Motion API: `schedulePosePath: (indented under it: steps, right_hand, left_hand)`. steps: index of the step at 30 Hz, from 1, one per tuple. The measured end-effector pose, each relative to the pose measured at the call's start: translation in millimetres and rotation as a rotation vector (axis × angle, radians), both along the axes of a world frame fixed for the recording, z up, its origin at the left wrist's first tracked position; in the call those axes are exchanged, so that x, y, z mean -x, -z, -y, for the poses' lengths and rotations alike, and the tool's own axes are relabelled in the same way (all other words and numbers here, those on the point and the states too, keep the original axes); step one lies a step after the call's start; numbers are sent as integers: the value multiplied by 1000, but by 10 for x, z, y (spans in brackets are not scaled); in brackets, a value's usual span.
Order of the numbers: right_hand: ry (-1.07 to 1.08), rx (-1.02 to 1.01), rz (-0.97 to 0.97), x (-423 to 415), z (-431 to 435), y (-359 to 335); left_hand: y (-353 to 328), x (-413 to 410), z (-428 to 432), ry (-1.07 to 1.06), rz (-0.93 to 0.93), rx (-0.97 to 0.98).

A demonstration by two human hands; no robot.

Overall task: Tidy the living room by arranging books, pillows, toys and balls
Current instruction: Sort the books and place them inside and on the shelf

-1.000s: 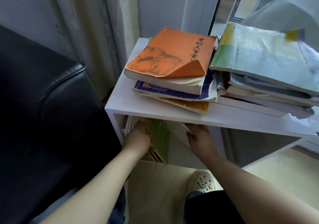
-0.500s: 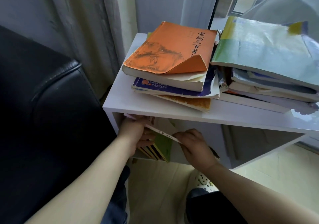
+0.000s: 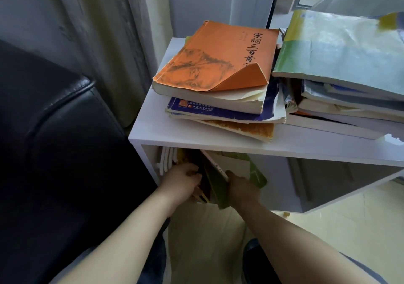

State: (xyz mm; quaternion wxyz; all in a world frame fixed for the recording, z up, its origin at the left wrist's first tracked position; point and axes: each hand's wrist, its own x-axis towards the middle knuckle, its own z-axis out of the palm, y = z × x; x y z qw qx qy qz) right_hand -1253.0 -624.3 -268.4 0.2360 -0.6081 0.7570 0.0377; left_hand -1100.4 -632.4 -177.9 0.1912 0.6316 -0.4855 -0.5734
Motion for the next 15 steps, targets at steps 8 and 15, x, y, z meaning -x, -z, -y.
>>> schedulePosePath:
  steps: [8,15]
  right_hand:
    - [-15,-34,-121,43,96,157]
    - [110,-84,-21,-133,268,571]
  left_hand:
    - [-20,11,28,35,-8,-64]
    - [110,-45,64,97,150,-2]
